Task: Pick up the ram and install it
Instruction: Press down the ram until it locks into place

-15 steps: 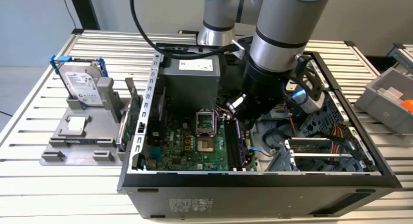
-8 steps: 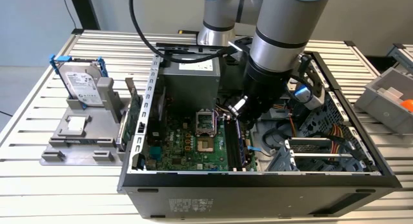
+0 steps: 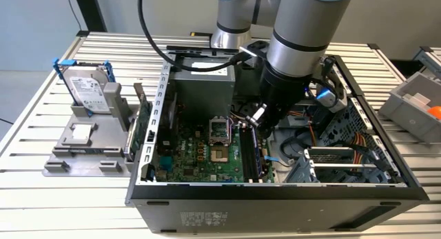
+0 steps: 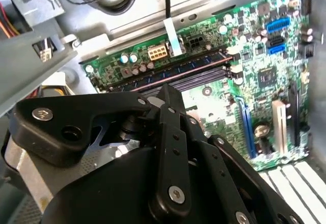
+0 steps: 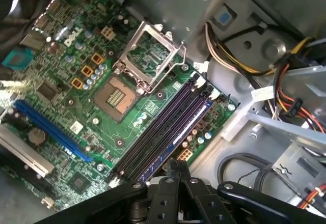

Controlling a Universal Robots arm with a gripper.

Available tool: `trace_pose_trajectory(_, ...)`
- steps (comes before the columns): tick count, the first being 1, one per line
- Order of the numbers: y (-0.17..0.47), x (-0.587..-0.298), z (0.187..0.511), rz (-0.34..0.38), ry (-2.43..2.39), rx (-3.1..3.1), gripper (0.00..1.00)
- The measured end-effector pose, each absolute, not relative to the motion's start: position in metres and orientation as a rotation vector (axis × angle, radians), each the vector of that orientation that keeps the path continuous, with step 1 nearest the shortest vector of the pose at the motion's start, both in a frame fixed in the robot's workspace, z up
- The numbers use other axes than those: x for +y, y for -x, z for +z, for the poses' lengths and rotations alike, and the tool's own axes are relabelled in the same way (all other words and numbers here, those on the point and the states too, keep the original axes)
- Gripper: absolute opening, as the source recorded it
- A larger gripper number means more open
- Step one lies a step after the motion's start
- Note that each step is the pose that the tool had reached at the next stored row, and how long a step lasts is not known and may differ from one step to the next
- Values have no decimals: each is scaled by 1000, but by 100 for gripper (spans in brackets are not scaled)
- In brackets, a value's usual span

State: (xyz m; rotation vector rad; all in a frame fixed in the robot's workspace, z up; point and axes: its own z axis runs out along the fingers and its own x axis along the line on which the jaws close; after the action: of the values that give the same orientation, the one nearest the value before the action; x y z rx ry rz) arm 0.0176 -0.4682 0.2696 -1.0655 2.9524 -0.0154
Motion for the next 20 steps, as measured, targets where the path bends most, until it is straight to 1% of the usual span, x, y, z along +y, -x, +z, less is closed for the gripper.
trace_pose_trajectory(20, -18, -468, 270, -14, 1428, 2794, 0)
